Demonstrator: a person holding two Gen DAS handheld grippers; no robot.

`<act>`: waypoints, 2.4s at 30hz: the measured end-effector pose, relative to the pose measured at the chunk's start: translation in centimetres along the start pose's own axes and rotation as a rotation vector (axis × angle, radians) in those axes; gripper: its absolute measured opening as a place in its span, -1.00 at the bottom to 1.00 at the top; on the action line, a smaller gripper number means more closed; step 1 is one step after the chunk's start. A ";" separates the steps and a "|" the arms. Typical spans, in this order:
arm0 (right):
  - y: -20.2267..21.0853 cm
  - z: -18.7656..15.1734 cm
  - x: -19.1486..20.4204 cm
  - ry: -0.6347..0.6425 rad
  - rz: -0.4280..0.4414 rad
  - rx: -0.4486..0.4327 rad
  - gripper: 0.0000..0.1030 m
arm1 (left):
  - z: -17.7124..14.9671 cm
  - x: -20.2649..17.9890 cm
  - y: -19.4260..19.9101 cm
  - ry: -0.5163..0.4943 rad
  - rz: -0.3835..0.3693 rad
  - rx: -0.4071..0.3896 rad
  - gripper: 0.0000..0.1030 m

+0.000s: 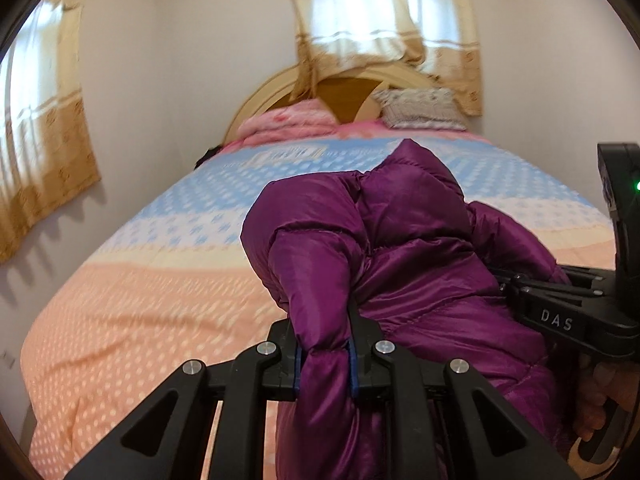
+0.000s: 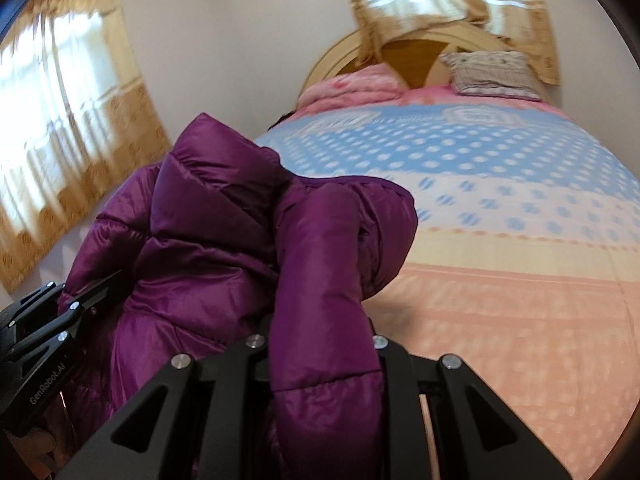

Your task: Fold large clothes

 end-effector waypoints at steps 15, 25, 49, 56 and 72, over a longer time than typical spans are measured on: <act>-4.9 -1.5 -0.4 0.025 -0.062 0.123 -0.24 | -3.2 2.5 -3.8 0.094 0.086 0.069 0.17; 6.5 -2.4 1.6 0.075 -0.147 -0.016 0.49 | -1.2 3.7 10.1 0.168 0.096 -0.144 0.34; 19.6 -3.5 5.6 0.136 -0.179 -0.240 0.60 | -1.7 4.3 20.1 0.199 0.083 -0.292 0.59; 19.6 -3.7 5.6 0.132 -0.173 -0.241 0.61 | -1.9 4.1 19.8 0.197 0.085 -0.287 0.59; 19.7 -3.7 5.8 0.131 -0.178 -0.245 0.64 | -2.0 4.1 19.7 0.196 0.085 -0.292 0.59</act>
Point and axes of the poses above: each gripper's, at about its wrist camera, not at the fingertips, and y roughly against the way its jaws point, x to its left, z to its top, the point moved 4 cm from there along -y, roughly the way its jaws point, and after that the axes turned 6 degrees about x, right-handed, at the moved point
